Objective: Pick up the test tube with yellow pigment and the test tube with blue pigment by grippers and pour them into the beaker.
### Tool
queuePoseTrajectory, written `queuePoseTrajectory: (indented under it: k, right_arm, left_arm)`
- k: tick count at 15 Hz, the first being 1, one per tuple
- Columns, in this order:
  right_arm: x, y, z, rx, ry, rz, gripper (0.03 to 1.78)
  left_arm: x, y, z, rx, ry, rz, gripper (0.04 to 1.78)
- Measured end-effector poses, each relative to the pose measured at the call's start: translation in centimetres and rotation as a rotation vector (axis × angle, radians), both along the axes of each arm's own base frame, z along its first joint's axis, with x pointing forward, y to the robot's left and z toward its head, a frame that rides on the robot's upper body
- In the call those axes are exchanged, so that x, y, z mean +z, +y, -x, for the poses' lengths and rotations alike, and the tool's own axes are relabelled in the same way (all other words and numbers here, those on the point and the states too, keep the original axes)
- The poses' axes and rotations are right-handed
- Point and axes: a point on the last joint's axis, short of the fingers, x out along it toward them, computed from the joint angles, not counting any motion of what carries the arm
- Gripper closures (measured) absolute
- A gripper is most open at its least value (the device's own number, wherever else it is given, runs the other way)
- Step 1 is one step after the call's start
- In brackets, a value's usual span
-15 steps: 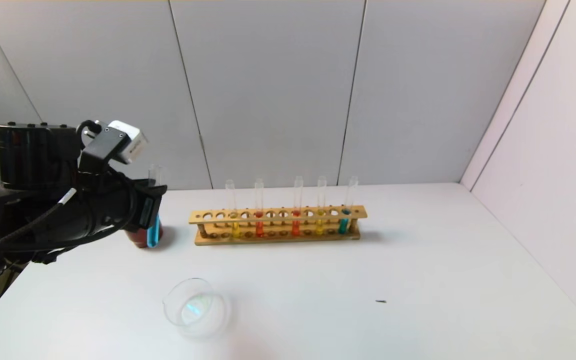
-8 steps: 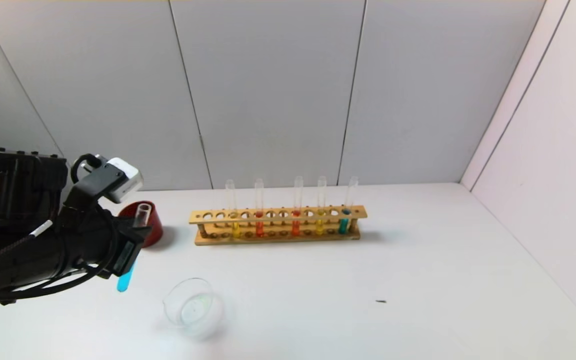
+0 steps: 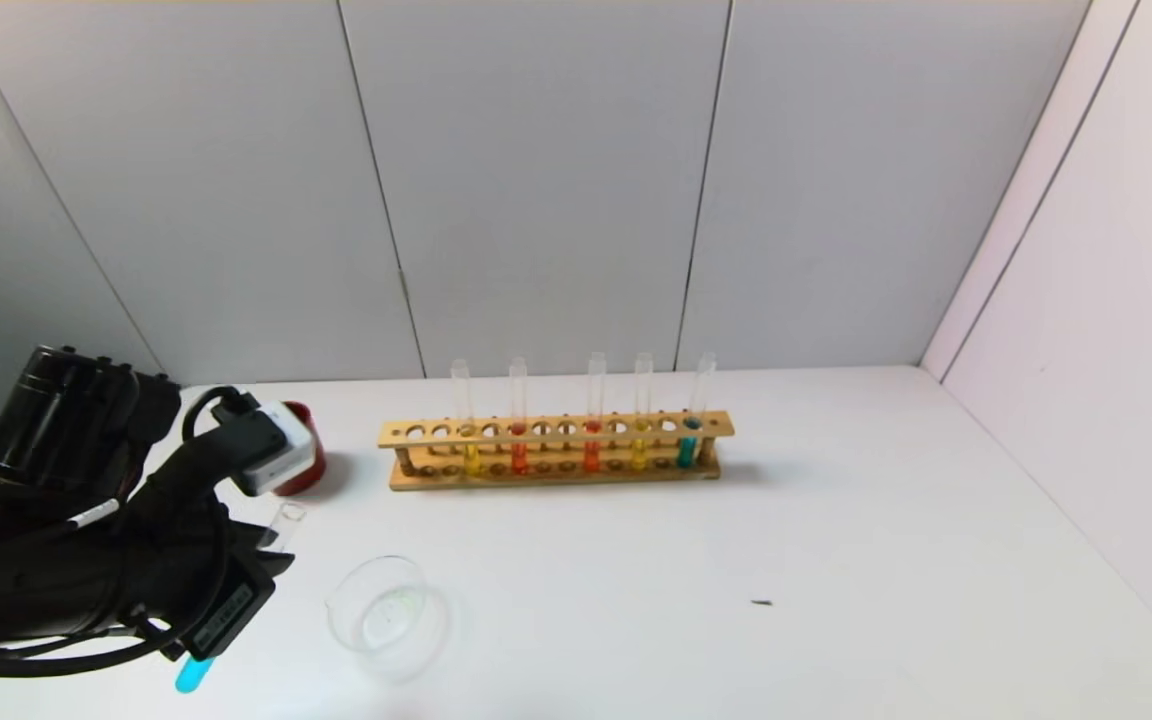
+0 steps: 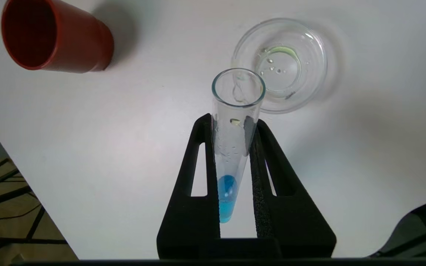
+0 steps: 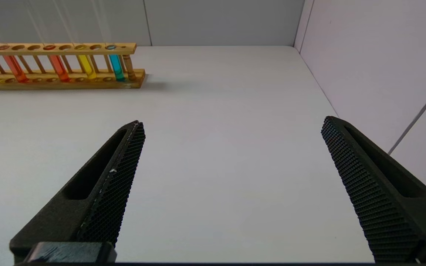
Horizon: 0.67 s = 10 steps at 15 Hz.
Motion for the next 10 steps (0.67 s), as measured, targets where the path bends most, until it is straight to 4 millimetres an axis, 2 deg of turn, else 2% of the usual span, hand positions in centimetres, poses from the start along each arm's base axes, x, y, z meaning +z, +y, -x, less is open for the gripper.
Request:
queuePoseTrajectory:
  k: [3,10]
  right_arm:
    - [0.0,0.0,0.0,0.000,0.000,0.000,0.07]
    - [0.0,0.0,0.0,0.001,0.000,0.000,0.07]
  left_arm:
    - [-0.6,-0.7,-0.6,-0.002,0.014,-0.094,1.52]
    - [-3.5,-3.8,-1.4,-0.047,0.113,-0.345,1.52]
